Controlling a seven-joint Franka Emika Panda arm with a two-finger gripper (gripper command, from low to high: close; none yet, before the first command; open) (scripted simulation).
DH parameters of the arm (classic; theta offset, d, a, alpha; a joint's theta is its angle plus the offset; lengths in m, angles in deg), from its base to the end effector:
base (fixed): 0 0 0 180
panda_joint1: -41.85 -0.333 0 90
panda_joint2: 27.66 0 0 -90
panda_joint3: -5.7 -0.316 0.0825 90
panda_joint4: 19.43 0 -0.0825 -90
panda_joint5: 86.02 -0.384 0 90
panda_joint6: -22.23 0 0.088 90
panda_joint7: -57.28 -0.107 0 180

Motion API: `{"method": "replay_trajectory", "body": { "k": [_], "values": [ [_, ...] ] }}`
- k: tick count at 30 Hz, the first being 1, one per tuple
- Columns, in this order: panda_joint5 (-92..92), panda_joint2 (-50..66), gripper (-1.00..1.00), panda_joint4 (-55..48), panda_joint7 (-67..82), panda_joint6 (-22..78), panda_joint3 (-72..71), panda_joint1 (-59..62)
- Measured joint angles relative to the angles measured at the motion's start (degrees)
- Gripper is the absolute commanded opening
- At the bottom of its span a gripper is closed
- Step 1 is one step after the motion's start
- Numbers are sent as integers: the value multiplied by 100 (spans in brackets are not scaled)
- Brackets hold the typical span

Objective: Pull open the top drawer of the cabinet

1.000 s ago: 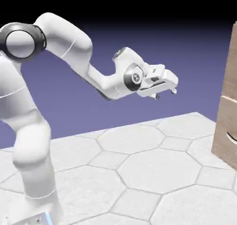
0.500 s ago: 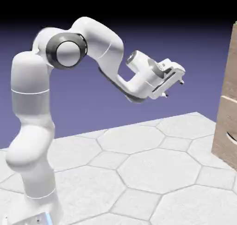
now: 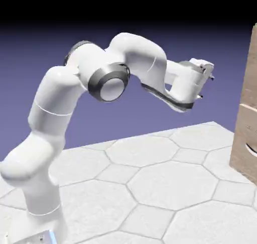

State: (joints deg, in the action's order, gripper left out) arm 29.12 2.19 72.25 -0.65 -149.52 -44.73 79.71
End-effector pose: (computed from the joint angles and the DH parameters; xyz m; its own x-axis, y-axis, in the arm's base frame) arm 0.6631 0.1094 0.4784 0.1821 0.6226 0.7610 0.3150 -0.7701 0.5547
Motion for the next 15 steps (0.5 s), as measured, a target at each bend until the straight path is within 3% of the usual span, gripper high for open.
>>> {"method": "replay_trajectory", "body": {
  "k": [15],
  "values": [
    [3738,2029,0,-2250,-503,73,-1637,1251]
  ]
}}
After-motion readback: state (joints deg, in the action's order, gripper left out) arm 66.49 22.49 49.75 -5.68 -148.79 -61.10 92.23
